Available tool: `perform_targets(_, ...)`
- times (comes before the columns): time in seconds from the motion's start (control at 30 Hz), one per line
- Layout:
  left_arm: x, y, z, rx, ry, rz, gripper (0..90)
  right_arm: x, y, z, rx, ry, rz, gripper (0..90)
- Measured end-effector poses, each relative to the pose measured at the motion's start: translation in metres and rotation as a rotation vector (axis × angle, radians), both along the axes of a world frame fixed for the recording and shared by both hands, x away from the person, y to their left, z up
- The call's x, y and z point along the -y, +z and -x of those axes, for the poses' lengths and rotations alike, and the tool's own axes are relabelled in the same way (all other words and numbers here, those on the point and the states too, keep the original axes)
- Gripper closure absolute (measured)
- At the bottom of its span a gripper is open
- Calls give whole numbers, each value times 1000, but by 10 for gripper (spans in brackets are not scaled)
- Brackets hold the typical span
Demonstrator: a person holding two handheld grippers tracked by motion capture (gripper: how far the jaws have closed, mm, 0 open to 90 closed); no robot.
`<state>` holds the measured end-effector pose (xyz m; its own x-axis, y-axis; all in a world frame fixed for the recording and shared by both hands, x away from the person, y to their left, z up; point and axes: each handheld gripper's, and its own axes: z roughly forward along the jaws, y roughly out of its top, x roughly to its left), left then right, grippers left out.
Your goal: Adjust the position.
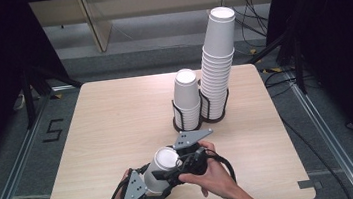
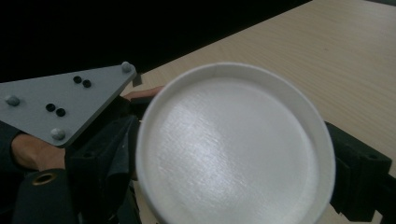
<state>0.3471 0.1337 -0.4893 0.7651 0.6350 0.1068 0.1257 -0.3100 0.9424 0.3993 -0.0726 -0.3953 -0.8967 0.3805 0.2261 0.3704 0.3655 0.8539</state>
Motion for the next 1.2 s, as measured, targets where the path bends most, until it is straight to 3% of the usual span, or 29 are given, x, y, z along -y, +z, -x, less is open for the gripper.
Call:
perform_targets(0.03,0,0,0,0,0,0,113,2,2,1,-1,-5,17,156)
perform_targets(0.1,0,1,0,-2,1,-40,117,6,4,0,6,10,33,156)
perform_targets(0.17,1,0,-1,-2,1,-27,118,7,4,0,-5,18,43,156)
perform_targets(0.33,-1,2,1,-8,-12,-121,120,13,2,-3,-19,27,61,156)
perform_targets(0.63,2,3,4,18,-56,-169,121,17,-3,-4,-64,53,76,193)
perform_targets(0.67,2,3,4,17,-58,-168,120,19,-4,-6,-87,58,52,218)
perform_targets(0.8,1,3,4,16,-61,-126,96,21,-4,-9,-124,56,33,233)
perform_targets(0.9,1,2,3,44,-54,-76,44,25,-2,-12,-139,53,-24,247)
perform_targets(1.2,-1,5,6,153,-9,16,29,33,4,-14,-144,20,-81,251)
